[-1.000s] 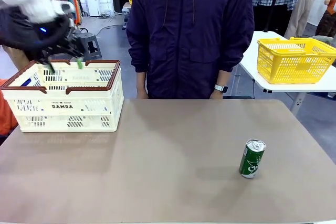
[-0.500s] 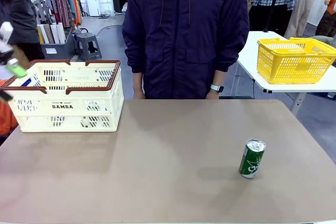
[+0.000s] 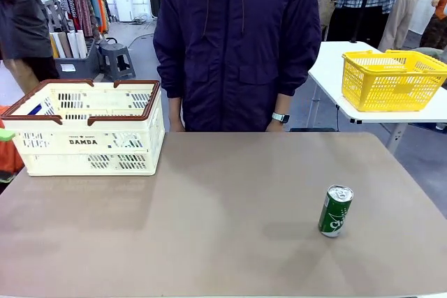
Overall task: Place the drinks into the Shopping basket.
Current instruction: Pick up one drink and place it into the Shopping basket.
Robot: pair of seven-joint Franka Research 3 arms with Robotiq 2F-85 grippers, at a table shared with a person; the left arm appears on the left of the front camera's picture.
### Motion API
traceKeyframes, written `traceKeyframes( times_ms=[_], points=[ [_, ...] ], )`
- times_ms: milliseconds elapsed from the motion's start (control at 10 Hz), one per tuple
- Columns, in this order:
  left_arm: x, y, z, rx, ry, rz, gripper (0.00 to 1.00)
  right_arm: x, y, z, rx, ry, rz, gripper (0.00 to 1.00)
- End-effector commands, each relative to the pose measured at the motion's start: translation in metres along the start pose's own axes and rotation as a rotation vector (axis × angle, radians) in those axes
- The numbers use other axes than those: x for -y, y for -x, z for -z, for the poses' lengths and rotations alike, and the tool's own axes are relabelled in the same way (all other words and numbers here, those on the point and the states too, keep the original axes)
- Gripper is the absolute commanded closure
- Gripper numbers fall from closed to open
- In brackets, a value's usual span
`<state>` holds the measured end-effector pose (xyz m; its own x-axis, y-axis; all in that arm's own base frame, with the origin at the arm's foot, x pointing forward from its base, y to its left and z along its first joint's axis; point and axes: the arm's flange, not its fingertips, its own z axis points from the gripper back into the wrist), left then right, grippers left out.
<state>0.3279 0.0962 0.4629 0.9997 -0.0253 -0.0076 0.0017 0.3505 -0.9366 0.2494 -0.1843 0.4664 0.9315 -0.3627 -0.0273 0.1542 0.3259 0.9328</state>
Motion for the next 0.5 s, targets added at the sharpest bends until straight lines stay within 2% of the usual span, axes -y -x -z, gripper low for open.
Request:
traceKeyframes(
  times_ms=[0, 400],
  points=[
    [0.0256, -0.0068, -0.0021, -0.054, -0.041, 0.039, 0.0, -0.0033, -0.0004, -0.0024, 0.003, -0.011, -0.001, 0.0],
    [0.0256, -0.0068, -0.0021, -0.054, -0.041, 0.039, 0.0, -0.0033, -0.0004, -0.0024, 0.003, -0.011, -0.001, 0.0]
  ],
)
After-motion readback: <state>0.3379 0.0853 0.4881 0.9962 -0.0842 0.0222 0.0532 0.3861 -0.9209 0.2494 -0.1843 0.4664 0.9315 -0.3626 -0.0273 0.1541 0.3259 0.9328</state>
